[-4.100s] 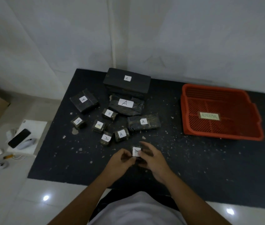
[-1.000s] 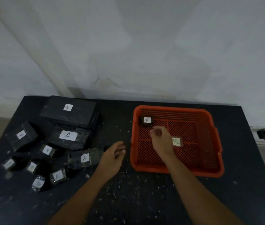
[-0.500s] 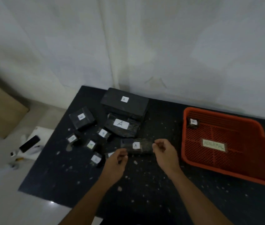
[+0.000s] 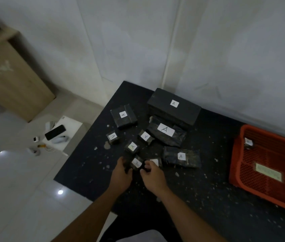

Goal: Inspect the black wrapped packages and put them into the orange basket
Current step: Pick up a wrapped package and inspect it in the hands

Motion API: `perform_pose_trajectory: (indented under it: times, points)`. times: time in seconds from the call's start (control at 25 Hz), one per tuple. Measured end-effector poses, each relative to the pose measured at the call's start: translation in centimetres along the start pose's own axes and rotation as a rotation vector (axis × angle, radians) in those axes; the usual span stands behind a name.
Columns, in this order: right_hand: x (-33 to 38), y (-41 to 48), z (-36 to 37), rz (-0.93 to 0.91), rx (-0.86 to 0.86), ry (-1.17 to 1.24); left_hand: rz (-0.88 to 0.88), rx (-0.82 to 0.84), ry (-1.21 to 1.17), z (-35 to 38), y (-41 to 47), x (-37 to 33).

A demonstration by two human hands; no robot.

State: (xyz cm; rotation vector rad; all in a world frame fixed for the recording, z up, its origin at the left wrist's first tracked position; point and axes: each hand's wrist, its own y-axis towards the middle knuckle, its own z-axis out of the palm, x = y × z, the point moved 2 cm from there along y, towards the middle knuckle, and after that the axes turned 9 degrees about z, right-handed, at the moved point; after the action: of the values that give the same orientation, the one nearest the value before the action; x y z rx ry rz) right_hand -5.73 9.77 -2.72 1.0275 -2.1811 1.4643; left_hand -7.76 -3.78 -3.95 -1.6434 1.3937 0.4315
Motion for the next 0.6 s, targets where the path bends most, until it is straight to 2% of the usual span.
perform_pose_trajectory:
  times: [0.12,0.28,0.44,0.6]
  points:
    - [0.2,0.6,1.2,0.024,0.022,-0.026,0.03,0.086,-0.043,0.1,0.6,0.6]
    - [0.3,0.6,1.0,0.05,-0.027,0.067,0.039,0.076,-0.094,-0.5,0.7,0.7]
    - [-0.1,-0.4,-0.7,-0.029,-0.03,0.099,0.084,0.096,-0.134,-1.4,-0.1,0.0]
    - [-1.3,-2.8,-3.1,-0.111,-0.006,0.2,0.182,0.185,-0.195,-1.6,-2.3,-3.2]
